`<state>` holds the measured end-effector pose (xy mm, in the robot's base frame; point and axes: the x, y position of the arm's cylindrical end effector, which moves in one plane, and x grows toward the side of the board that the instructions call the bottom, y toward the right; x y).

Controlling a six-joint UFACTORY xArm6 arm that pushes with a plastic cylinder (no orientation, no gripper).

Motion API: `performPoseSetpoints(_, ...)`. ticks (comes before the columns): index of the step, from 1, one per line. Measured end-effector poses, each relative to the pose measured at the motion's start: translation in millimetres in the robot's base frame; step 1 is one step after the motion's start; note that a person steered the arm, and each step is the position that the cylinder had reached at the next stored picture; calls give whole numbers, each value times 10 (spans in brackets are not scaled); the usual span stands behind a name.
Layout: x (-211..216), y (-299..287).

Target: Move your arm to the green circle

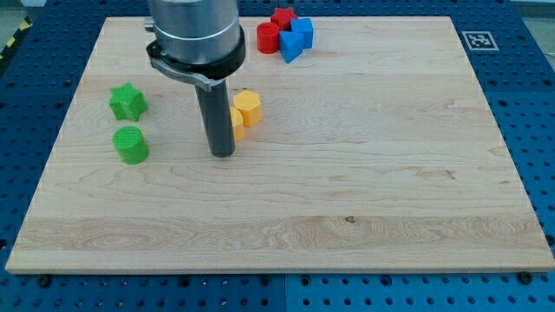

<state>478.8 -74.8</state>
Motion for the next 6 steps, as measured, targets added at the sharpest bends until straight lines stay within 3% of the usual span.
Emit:
performPoseSetpoints(1, 365, -287)
performPoseSetpoints(2, 468, -834)
performPoseSetpoints(6, 408, -1343)
